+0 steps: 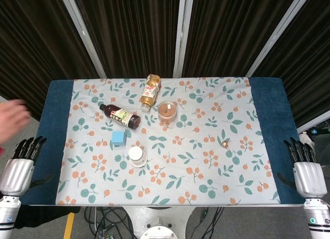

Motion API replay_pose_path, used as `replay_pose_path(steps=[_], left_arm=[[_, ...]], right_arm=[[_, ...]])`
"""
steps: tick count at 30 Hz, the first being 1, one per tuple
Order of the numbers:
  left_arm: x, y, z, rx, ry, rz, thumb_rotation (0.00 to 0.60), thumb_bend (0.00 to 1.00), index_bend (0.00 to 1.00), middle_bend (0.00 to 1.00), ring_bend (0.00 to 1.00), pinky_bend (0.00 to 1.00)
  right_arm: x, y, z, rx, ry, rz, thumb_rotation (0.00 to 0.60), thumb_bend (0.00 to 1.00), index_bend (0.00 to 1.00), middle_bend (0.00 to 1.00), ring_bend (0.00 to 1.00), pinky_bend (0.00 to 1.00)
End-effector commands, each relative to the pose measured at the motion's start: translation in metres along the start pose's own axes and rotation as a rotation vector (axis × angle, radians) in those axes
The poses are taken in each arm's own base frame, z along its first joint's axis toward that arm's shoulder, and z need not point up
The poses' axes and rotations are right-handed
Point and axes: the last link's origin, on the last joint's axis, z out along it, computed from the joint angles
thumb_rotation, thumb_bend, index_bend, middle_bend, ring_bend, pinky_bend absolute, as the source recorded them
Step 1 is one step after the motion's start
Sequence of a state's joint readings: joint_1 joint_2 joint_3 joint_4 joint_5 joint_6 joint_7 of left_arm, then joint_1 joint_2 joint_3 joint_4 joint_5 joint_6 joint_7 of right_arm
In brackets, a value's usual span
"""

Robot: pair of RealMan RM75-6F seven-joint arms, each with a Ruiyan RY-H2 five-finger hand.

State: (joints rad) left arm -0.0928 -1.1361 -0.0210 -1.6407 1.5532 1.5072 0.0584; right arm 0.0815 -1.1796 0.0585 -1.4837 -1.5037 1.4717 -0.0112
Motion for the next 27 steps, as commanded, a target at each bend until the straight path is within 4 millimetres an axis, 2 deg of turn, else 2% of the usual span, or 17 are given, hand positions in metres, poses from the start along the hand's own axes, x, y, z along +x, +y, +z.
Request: replay_pose_path(steps=[1, 6, 11, 18, 22, 27], left_arm=[[0.000, 0.000, 0.000, -0.001, 0.001, 0.000, 0.600, 0.00, 0.04, 0.05, 0.00, 0.05], [0.000, -0.001, 0.000, 0.001, -0.001, 0.000, 0.600, 0.00, 0.04, 0.05, 0.00, 0.05], [-0.001, -0.002, 0.001, 0.000, -0.007, -0.002, 0.600, 0.00, 0.04, 0.05, 0.00, 0.05], [-0.005, -0.002, 0.000, -0.003, -0.016, -0.004, 0.600, 0.00, 0.04, 0.05, 0.00, 0.05], [-0.005, -0.002, 0.002, -0.005, -0.014, -0.004, 0.600, 0.00, 0.04, 0.05, 0.00, 0.05], [-0.006, -0.004, 0.001, -0.003, -0.018, -0.004, 0.600, 0.00, 0.04, 0.05, 0.00, 0.05]], right_arm=[[-0.001, 0.000, 0.000, 0.000, -0.003, -0.001, 0.600, 0.10, 0.00, 0.00, 0.00, 0.00], [-0.003, 0.000, 0.002, 0.001, -0.015, -0.009, 0.600, 0.10, 0.00, 0.00, 0.00, 0.00], [-0.005, -0.001, 0.015, 0.011, -0.041, -0.041, 0.600, 0.10, 0.00, 0.00, 0.00, 0.00], [-0.006, -0.017, 0.054, 0.085, -0.078, -0.118, 0.600, 0.10, 0.00, 0.00, 0.00, 0.00], [-0.005, -0.036, 0.082, 0.150, -0.100, -0.176, 0.600, 0.10, 0.00, 0.00, 0.00, 0.00], [-0.012, -0.059, 0.107, 0.210, -0.148, -0.240, 0.600, 0.10, 0.00, 0.00, 0.00, 0.00]])
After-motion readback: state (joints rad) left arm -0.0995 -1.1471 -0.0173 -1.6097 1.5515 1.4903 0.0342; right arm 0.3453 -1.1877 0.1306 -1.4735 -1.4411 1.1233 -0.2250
